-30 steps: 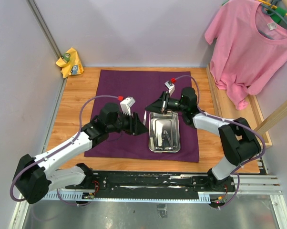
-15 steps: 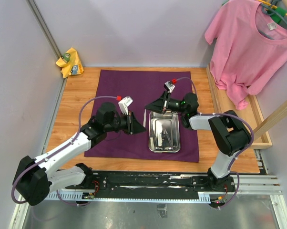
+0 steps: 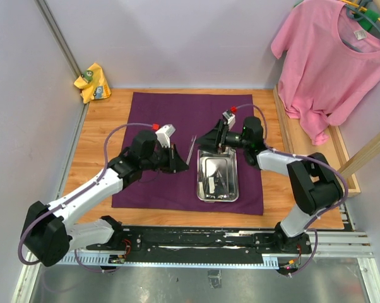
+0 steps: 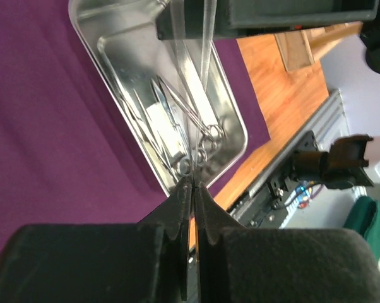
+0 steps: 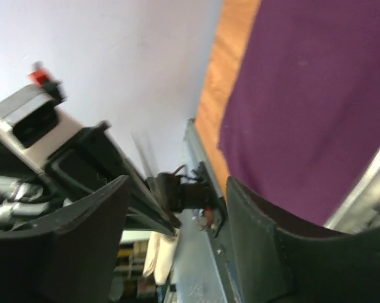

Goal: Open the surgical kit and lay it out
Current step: Pick up the medical item from the container, then place the medical item in the surgical kit.

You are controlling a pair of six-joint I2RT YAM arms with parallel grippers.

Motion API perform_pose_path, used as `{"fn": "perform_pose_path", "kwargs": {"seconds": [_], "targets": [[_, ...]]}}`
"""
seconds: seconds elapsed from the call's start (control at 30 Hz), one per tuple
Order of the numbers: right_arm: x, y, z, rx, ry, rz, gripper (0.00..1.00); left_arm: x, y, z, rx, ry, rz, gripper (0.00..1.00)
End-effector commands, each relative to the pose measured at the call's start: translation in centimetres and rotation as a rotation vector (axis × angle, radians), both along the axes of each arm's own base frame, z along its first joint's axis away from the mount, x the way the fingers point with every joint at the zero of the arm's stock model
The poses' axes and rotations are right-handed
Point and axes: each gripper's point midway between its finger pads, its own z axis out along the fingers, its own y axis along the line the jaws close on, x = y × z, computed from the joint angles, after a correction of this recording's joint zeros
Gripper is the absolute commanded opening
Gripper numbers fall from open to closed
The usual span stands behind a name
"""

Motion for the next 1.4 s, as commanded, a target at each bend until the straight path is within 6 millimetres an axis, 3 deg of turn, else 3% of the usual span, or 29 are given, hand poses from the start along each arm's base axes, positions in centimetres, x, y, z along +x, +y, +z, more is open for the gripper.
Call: {"fn": "perform_pose_path", "kwargs": {"seconds": [0.0,0.13,0.27,0.5,0.73,0.77,0.93,1.1,1.37], "targets": [[1.3,-3.6,-2.8,-0.330,-0.023,-0.108,0.68,3.0,1.3,1.4,0.088,-0.073,0.100,0.00],[1.5,-7.3,-3.1,-0.564,-0.050,-0.185,0.81,6.0,2.5,1.0,0.184,-0.079,0.201,0.00],[0.6,-9.9,-2.0,-0.685,-0.099,-0.247,0.87,12.2,4.9,0.0,0.319,-0.079,0.345,0.00],[-2.1,-12.1,-1.3,-0.765,-0.149,-0.256,0.90,23.7,11.8,-4.6,0.518,0.016,0.583,0.00],[-3.7,-12.6,-1.6,-0.772,-0.160,-0.221,0.91,31.4,16.3,-7.6,0.713,0.019,0.656,0.00],[-3.8,-12.6,-1.6,-0.770,-0.161,-0.216,0.91,32.6,17.0,-7.3,0.726,0.008,0.667,0.00],[-4.0,-12.8,-2.0,-0.777,-0.162,-0.206,0.91,34.6,19.8,-9.2,0.767,0.031,0.695,0.00],[-3.7,-12.6,-2.7,-0.775,-0.150,-0.189,0.91,34.6,22.9,-11.5,0.851,0.073,0.703,0.00],[-2.9,-11.9,-3.7,-0.757,-0.126,-0.170,0.91,34.1,23.4,-13.8,0.897,0.098,0.650,0.00]]}}
